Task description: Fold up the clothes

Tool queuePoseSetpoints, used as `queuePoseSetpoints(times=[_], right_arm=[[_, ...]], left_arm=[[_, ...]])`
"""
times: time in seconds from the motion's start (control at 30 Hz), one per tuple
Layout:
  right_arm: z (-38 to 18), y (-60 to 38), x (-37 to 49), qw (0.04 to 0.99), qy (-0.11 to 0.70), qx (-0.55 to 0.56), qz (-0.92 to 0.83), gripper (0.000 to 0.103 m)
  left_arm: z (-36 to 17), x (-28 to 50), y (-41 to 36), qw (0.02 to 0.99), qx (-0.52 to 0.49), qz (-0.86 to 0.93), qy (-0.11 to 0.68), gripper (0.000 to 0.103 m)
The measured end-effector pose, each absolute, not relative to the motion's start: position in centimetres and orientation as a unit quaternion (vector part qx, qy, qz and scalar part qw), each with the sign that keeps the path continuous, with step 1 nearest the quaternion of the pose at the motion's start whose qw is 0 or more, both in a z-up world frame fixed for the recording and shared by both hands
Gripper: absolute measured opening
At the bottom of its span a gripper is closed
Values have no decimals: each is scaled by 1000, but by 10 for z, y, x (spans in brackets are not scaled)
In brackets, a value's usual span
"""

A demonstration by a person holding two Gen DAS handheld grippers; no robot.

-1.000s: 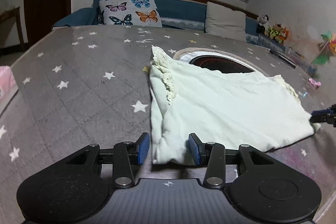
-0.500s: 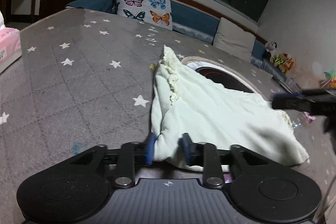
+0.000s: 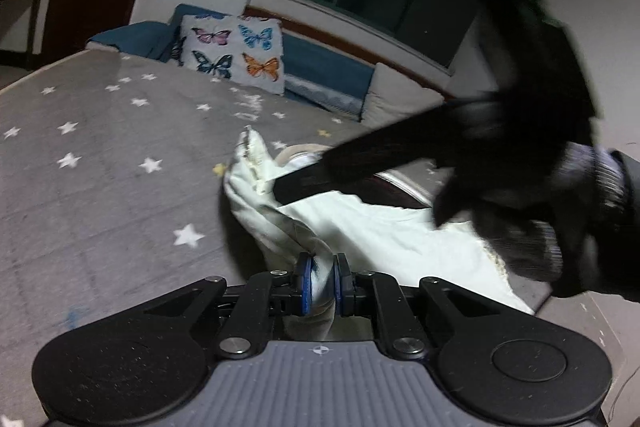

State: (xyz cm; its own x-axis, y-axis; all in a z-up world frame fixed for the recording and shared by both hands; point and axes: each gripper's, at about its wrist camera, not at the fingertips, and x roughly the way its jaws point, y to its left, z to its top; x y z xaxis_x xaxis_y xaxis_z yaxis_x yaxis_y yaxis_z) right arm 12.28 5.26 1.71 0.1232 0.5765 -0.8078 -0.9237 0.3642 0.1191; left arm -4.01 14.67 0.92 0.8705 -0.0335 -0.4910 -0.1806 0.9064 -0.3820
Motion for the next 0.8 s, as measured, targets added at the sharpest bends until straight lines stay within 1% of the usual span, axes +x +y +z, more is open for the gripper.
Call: queuePoseSetpoints(times=[0.07, 0.13, 0.17, 0.27, 0.4, 0.67, 0.8], right_arm=[[13, 63, 124, 711, 413, -225, 522, 43], [9, 70, 123, 706, 415, -236, 523, 51], [7, 74, 122, 702, 415, -246, 524, 57], [1, 83, 118, 693, 415, -278, 520, 57], [-10, 86, 117, 704, 399, -324, 490, 57], [-9, 94, 120, 754, 306, -387, 434, 57], [-2, 96, 124, 779, 275, -373, 422, 57]], left_arm=[[10, -35, 140, 945, -209, 29, 249, 12], [9, -29, 134, 946, -206, 20, 249, 12], [9, -26, 131, 946, -205, 16, 250, 12], [9, -19, 122, 948, -196, 7, 252, 12], [9, -15, 114, 950, -187, 1, 252, 12], [9, -14, 112, 948, -194, -2, 254, 12], [9, -14, 112, 947, -195, -5, 255, 12]])
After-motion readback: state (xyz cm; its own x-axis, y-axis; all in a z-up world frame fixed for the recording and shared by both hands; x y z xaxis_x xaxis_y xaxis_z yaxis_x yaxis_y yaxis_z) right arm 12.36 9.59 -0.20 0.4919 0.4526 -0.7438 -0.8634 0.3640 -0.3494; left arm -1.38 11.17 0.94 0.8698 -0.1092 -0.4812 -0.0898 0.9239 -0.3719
